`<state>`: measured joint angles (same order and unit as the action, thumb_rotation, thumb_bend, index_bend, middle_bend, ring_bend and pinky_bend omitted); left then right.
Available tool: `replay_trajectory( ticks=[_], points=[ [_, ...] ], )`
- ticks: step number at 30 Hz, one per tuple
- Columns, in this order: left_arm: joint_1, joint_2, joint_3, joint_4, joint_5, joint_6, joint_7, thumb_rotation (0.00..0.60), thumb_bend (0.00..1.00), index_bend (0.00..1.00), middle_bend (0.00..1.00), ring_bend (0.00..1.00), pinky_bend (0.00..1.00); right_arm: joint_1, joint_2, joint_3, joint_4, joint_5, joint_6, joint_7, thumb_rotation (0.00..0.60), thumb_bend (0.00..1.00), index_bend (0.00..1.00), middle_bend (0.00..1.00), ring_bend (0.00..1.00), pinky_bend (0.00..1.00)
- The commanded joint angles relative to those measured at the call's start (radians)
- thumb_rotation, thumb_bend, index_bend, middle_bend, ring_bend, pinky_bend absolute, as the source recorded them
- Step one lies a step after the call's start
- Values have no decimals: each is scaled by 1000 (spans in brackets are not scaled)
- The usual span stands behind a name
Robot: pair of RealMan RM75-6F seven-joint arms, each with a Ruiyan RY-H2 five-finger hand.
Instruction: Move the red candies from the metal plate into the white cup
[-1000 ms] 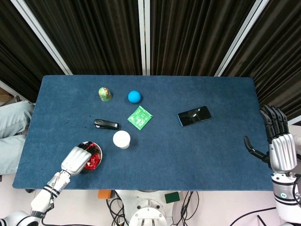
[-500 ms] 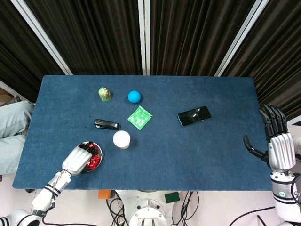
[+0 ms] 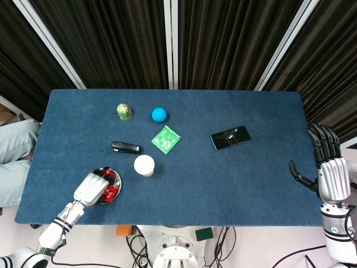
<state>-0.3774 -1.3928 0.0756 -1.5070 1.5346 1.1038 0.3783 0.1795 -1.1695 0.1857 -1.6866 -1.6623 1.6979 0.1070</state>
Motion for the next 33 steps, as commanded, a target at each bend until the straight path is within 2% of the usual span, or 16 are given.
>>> replay_trajectory(
  ticks=[1,15,33],
  points=[
    [0,-5,-1,7,0,3,-4,600,245,449,412,127,306,0,1,0,0,0,0,-1,600,364,0,0,0,0],
    [-6,-30,-9,43,8,18,-41,600,368,564,525,166,306,-1,1,2,5,7,-2,0,600,365,0,0,0,0],
    [-3,-31,-17,44,50,84,-73,600,370,665,627,273,332,-4,2,4,12,10,2,10,600,365,0,0,0,0]
  ],
)
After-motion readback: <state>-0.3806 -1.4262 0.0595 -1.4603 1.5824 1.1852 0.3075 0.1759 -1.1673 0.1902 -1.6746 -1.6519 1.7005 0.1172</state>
